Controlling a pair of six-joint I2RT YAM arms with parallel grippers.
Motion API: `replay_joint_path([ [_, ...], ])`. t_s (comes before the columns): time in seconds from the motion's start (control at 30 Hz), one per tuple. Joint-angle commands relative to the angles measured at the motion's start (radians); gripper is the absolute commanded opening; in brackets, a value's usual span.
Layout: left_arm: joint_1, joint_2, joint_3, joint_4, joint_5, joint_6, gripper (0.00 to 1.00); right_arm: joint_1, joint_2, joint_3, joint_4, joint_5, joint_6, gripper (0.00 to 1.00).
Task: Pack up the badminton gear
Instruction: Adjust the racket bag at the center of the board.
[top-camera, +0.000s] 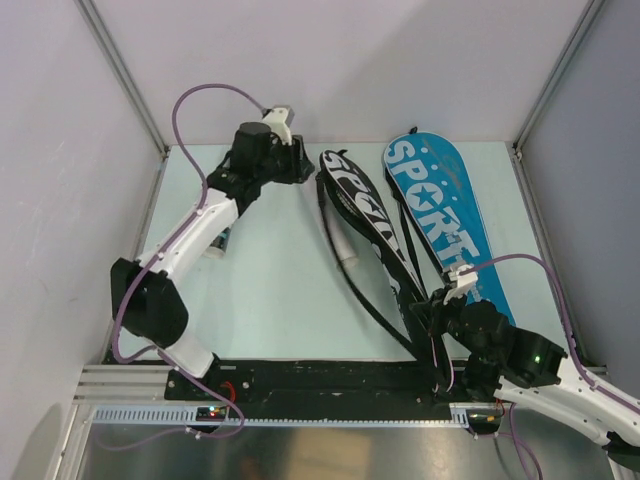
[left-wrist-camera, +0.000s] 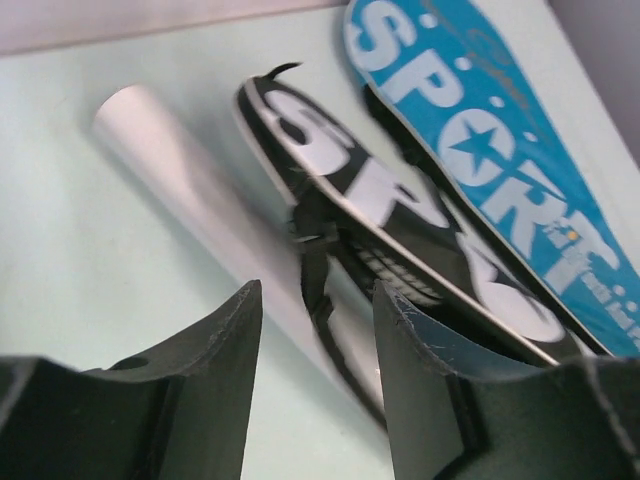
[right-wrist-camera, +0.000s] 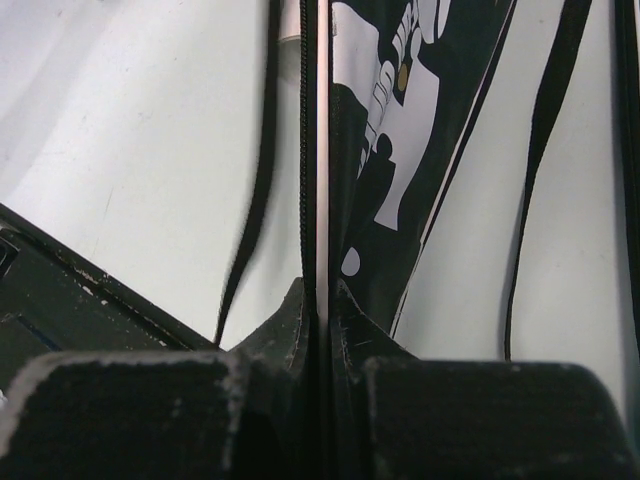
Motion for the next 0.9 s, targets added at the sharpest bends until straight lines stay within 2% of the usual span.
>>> replay_joint_path([
  [0.0,-0.053,-0.029,0.014,0.021,-0.041,0.065,0.52,-0.003,-0.007,0.048,0.131,0.018,0.021,0.00],
  [0.13,-0.055,-0.012,0.024,0.022,-0.018,0.033,0.52,-0.002,-0.010,0.062,0.123,0.043,0.030,0.00],
  [0.3,-0.072,0.031,0.049,0.031,0.164,0.095,0.50,-0.003,-0.010,0.084,0.128,0.037,0.035,0.00],
  [0.4,-0.071,0.061,0.048,0.031,0.129,0.094,0.49,-0.004,-0.022,0.087,0.123,0.036,0.040,0.00],
  [0.53,-0.019,0.034,0.005,0.048,0.071,0.007,0.49,-0.006,-0.054,0.094,0.122,0.028,0.064,0.00],
  [0.67,0.026,-0.006,-0.039,0.084,0.071,-0.049,0.49,-0.012,-0.076,0.108,0.134,0.009,0.089,0.00],
  [0.73,0.048,-0.025,-0.054,0.101,0.094,-0.094,0.48,-0.017,-0.079,0.128,0.131,0.010,0.112,0.00],
  [0.87,0.092,-0.069,-0.091,0.184,0.237,-0.214,0.47,-0.023,-0.072,0.178,0.134,0.002,0.145,0.00],
])
